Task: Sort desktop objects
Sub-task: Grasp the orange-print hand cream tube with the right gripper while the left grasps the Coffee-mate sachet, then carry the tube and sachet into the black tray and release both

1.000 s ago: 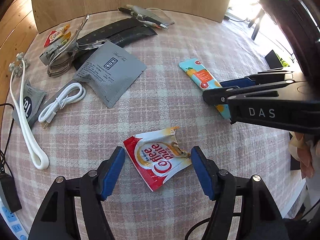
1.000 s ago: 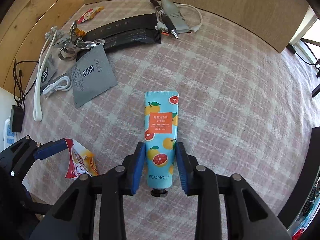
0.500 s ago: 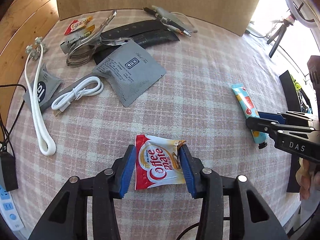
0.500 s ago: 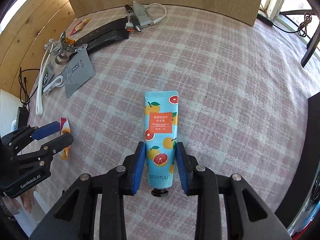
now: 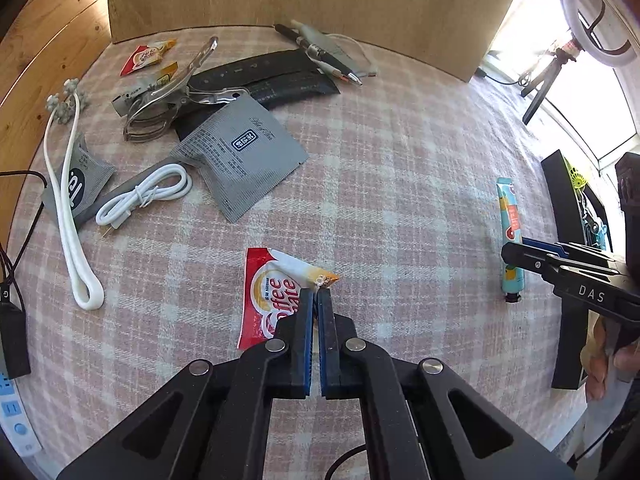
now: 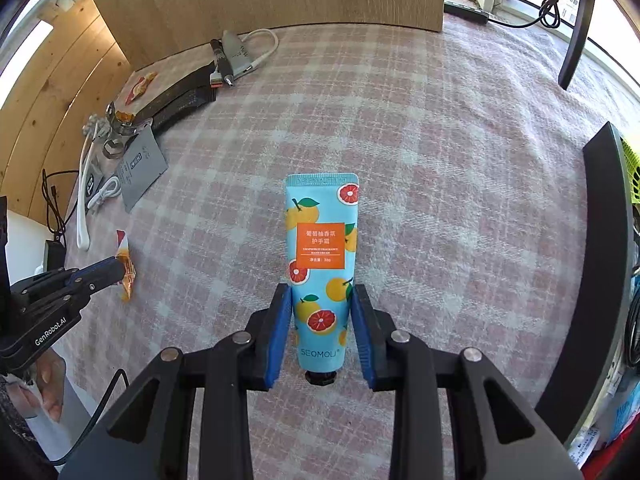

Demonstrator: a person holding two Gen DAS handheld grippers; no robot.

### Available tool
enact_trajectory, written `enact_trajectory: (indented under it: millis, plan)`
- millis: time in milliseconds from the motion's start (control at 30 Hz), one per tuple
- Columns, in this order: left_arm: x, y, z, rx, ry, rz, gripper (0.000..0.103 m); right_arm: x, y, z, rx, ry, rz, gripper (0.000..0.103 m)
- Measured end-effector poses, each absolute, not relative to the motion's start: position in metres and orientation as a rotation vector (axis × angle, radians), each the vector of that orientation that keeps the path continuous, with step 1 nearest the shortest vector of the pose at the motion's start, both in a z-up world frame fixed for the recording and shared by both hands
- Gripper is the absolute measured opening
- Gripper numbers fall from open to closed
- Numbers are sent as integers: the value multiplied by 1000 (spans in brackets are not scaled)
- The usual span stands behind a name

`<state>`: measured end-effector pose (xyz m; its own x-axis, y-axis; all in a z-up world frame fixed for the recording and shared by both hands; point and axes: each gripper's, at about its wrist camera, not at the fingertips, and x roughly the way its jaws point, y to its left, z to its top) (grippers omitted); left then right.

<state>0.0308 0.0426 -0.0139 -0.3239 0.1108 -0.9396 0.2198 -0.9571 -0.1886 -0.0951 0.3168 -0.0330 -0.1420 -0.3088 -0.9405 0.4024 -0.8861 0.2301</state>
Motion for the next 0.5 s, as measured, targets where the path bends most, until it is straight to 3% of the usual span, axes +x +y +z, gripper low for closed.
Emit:
enact_trajectory:
  millis: [167, 500]
  plan:
    - [28, 59, 10, 1766, 401, -2533, 1, -100, 325, -14, 1643, 81, -2093, 29]
    - [-38, 183, 46, 1829, 203, -2803, 1, -113, 370, 24, 1608, -3, -2218, 29]
